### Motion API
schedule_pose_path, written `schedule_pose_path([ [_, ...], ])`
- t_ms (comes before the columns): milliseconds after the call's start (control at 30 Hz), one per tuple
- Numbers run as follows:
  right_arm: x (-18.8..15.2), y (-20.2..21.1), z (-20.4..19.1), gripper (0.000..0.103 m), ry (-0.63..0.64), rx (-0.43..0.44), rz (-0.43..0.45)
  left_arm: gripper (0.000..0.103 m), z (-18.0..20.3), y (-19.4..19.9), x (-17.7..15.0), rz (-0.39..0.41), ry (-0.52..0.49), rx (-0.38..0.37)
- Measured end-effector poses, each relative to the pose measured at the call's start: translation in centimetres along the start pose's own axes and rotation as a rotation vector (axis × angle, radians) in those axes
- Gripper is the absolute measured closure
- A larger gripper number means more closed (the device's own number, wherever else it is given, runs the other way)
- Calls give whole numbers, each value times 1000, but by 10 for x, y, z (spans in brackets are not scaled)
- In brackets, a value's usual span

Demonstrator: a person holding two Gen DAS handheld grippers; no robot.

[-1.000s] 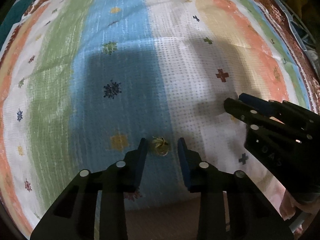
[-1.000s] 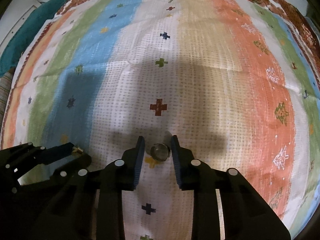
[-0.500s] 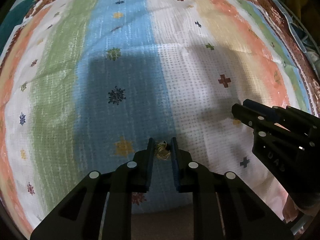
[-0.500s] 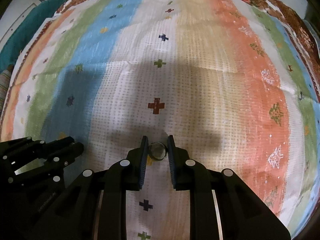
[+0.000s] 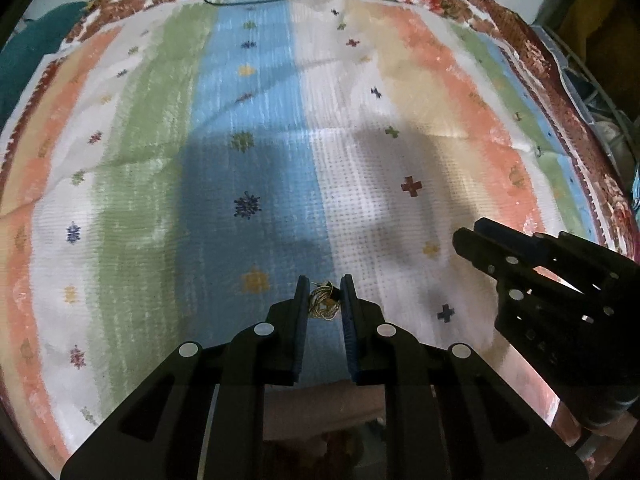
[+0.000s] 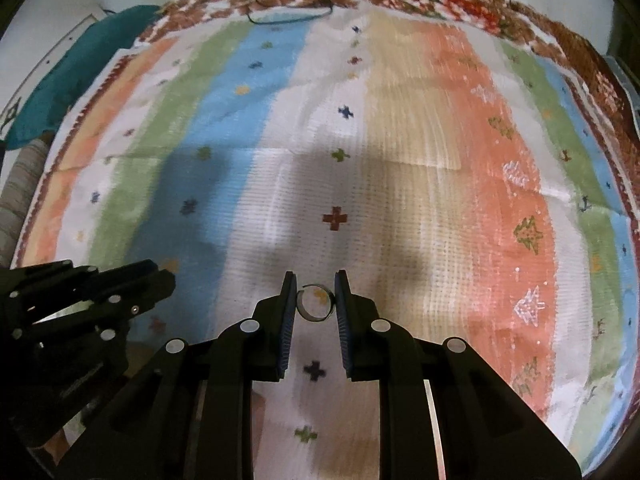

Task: Organize jewelry
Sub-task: 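Carry the ring to the tin and open the right tool while the left tool drops the charm in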

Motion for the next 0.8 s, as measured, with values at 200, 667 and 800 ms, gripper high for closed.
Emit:
schedule_pose_path([
  [200, -5, 19, -12, 83, 26, -3, 33, 88, 7, 27, -4, 44, -29, -9],
  [667, -19, 71, -44, 83, 75, 32, 130, 88, -5, 80, -30, 128, -69, -20],
  [800, -28, 88, -55, 83, 86, 55, 157, 88, -1, 95, -38, 152, -81, -38],
])
Point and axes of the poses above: each gripper's, at about its wrist camera, not at the fingertips, and y roughly against the way its jaws point, z to its right, x to its top, the point moved 6 cm from there along -y, roughly the way its jaws point, and after that the axes turned 8 degrees about y, right-handed, at the moved point
